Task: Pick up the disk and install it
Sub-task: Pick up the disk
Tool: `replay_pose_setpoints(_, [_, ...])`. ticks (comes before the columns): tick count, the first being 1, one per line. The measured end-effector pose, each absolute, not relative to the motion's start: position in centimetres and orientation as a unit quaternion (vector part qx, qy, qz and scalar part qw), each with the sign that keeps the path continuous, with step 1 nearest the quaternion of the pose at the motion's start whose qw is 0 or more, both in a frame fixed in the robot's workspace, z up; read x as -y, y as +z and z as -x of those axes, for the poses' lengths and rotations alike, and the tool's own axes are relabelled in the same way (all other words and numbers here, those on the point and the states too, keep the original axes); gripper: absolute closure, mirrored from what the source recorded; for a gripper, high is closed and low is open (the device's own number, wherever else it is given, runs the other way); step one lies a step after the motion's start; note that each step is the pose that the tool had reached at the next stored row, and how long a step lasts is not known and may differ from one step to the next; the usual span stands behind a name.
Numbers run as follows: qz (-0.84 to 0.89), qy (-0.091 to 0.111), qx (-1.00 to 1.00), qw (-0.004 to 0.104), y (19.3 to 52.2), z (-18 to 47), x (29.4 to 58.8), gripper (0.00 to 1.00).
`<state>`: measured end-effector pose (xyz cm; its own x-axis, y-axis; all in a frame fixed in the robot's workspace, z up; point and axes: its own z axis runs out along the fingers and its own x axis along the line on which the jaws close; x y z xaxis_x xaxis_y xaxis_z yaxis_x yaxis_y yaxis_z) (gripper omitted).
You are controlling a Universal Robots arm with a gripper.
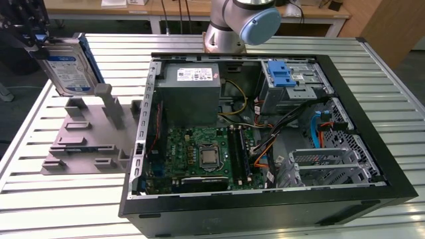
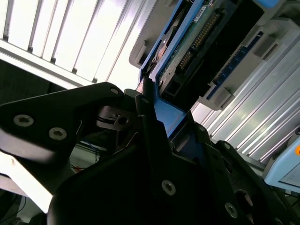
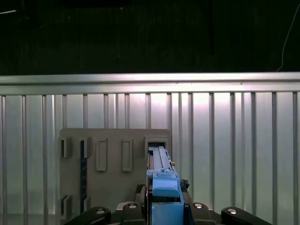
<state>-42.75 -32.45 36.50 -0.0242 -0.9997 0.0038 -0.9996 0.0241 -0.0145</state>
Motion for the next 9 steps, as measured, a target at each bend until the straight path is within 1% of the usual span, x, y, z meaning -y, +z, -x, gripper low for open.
replay_pose_setpoints(9, [0.699, -0.007, -0.716, 0.004, 37.17, 42.84, 32.44, 0.64])
